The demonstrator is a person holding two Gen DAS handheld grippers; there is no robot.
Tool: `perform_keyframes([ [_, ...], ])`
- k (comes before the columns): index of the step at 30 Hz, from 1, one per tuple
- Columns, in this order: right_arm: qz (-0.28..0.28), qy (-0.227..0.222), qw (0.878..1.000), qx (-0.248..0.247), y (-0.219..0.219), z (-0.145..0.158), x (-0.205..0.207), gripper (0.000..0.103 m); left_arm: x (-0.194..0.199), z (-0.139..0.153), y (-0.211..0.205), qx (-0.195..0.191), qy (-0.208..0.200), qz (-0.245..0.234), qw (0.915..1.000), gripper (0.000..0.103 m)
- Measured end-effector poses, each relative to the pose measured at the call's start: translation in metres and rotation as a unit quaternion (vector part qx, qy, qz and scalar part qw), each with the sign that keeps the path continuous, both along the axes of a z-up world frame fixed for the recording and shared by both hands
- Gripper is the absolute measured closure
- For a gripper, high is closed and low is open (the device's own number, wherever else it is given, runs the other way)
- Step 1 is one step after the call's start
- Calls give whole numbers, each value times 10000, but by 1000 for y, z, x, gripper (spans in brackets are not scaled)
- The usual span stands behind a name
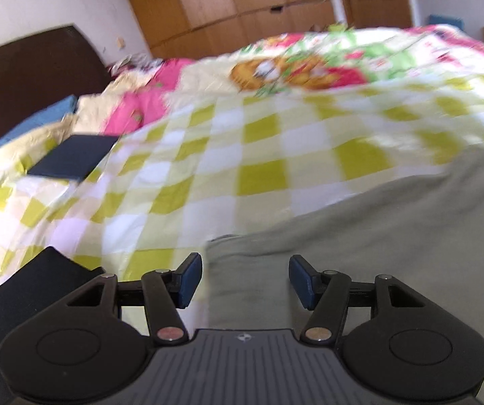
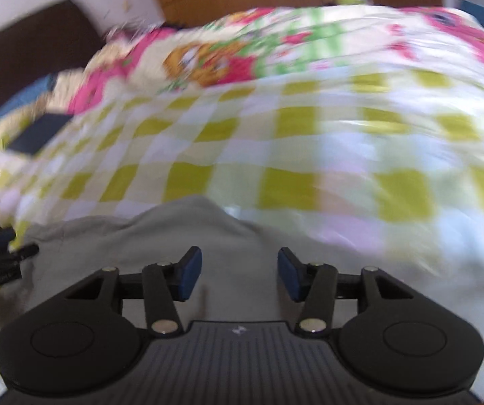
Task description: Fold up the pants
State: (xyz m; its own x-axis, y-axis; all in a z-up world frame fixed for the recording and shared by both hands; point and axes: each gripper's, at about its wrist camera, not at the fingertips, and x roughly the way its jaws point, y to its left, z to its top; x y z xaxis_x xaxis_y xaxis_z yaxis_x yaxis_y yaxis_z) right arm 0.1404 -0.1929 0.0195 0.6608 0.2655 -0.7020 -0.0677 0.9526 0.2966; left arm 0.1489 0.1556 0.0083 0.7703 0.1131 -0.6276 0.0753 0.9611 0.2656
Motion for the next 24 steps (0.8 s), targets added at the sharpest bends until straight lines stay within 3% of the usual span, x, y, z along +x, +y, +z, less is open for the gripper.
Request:
perform_keyframes([
  [5,-1436,27,9894,196,-101,5,-81,50,-36,12,-63,-439,-12,-648,9969,32],
  [12,-3139,-360,9469,595,-221,1,-168,45,-50,0,-167,-469,394,-1444,9876,32],
  [17,-3503,-702,9271,1136,-267,-18,-175,44,-54,-3,-216,-237,663,-1776,9816,32],
  [21,-3626,-869,9170,1415,-290,-36,-156,38,-57,-2,-239,-27,746,-1918,9786,32],
  [24,-3665,-962,9121,1566,-304,-50,-141,39,-58,1,-254,63,740,-2011,9767,32],
])
